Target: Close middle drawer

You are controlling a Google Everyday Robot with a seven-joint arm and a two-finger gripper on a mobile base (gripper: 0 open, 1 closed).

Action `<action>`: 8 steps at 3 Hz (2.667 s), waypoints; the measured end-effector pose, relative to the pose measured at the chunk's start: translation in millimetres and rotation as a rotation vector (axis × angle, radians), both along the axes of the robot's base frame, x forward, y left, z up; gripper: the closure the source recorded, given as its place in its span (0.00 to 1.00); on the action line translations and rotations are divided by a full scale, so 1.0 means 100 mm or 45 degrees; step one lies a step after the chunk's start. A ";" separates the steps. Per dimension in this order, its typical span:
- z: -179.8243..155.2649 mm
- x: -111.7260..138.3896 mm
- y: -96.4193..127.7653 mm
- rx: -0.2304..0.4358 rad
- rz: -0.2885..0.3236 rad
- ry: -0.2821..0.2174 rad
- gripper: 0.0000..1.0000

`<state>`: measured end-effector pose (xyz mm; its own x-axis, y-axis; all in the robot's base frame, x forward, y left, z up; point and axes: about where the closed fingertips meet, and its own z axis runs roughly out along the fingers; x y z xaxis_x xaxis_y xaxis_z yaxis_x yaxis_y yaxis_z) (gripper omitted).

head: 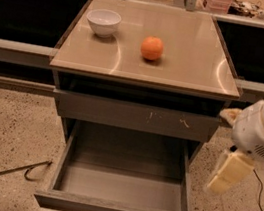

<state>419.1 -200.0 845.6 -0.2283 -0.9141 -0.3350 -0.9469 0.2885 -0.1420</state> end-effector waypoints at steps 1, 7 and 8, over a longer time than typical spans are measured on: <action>-0.83 -0.16 0.02 0.021 0.011 0.057 0.00; -3.13 -1.09 0.35 0.138 0.173 0.422 0.00; -3.41 -1.28 0.45 0.142 0.211 0.493 0.00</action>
Offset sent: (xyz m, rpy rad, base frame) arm -0.0679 -0.0017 -0.2166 0.0752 0.1822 0.0553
